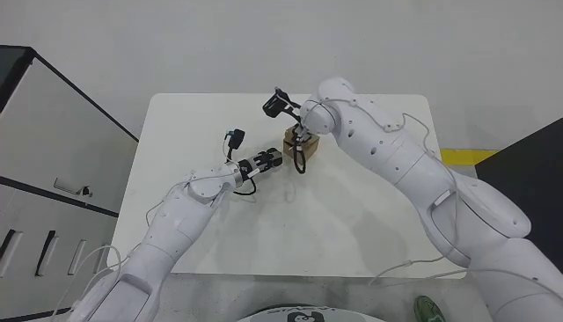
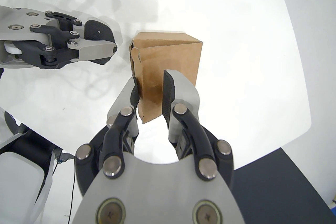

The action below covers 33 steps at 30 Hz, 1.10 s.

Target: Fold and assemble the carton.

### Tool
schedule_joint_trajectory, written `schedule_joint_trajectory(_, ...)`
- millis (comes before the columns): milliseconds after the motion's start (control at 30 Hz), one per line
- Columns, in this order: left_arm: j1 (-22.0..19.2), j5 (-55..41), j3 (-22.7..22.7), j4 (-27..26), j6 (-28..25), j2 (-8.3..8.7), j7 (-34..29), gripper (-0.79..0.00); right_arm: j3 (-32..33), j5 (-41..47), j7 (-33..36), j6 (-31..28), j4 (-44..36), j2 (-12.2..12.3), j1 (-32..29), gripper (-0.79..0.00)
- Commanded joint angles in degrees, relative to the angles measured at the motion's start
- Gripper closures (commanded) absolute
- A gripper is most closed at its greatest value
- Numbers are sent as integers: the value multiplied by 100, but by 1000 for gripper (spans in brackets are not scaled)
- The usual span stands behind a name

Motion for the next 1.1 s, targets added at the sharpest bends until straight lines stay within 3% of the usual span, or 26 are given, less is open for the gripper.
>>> schedule_joint_trajectory(0, 0, 0, 0, 0, 0, 0, 0, 0, 3, -21, 4, -10, 15, -11, -11, -163)
schedule_joint_trajectory(733, 0, 0, 0, 0, 0, 0, 0, 0, 28, -221, -71, -52, 364, -228, -67, -68)
schedule_joint_trajectory(1067, 0, 0, 0, 0, 0, 0, 0, 0, 101, -154, -46, -140, 520, -307, -102, -89)
